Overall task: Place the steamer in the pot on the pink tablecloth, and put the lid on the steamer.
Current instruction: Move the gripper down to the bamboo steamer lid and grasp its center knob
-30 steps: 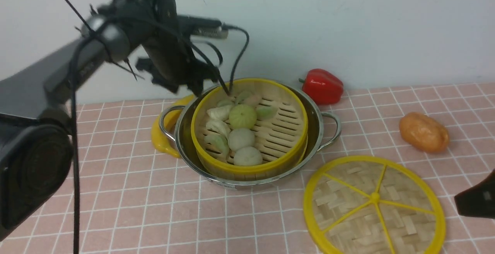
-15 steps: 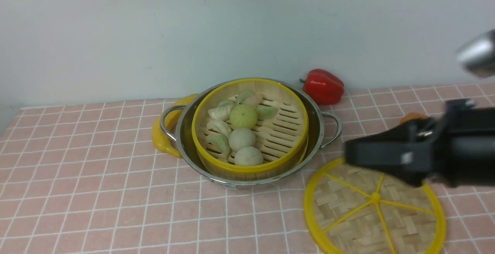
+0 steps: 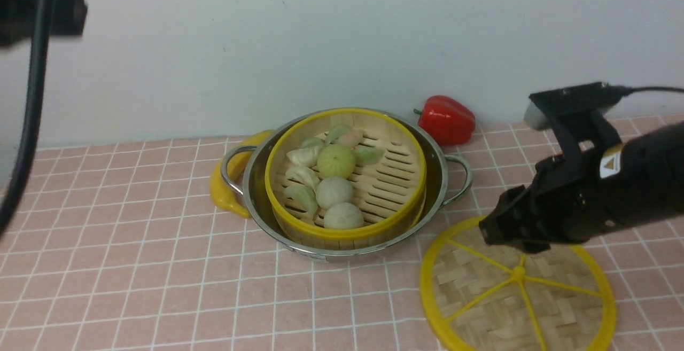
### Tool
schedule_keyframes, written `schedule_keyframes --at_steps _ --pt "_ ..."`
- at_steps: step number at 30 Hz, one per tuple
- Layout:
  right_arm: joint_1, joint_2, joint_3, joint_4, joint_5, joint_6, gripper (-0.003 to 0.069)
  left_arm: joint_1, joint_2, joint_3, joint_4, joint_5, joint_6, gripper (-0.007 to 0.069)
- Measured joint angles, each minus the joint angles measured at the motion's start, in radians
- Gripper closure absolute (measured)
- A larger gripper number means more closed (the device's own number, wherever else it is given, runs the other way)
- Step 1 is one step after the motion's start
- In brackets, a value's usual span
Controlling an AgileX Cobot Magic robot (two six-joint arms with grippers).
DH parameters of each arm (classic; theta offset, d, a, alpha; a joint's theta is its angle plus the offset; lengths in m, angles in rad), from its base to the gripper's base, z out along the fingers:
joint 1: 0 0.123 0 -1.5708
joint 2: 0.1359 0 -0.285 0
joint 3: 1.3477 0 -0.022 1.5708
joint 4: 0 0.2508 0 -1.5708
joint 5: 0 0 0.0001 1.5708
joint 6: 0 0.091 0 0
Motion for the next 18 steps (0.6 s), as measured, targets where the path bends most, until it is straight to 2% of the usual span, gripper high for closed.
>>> schedule_keyframes --at_steps 2,4,5,10,15,18 --pt "0.000 0.048 -0.073 -0.133 0.076 0.107 0.0419 0.000 -0.120 0.201 -0.060 -0.129 0.001 0.0648" --pt "0.000 0.069 -0.095 -0.165 0.116 0.138 0.0419 0.000 -0.187 0.307 -0.087 -0.196 0.001 0.0648" --pt "0.000 0.095 -0.106 -0.198 0.157 0.167 0.0419 0.000 -0.275 0.444 -0.119 -0.317 0.001 0.0648" --pt "0.000 0.168 -0.108 -0.217 0.199 0.186 0.0419 0.000 -0.497 0.775 -0.202 -0.559 0.001 0.0648" --pt "0.000 0.245 -0.108 -0.231 0.182 0.188 0.0419 0.000 -0.655 0.960 -0.236 -0.640 0.001 0.0646" --pt "0.000 0.284 -0.108 -0.244 0.165 0.191 0.0419 0.000 -0.706 0.997 -0.239 -0.641 0.001 0.0647"
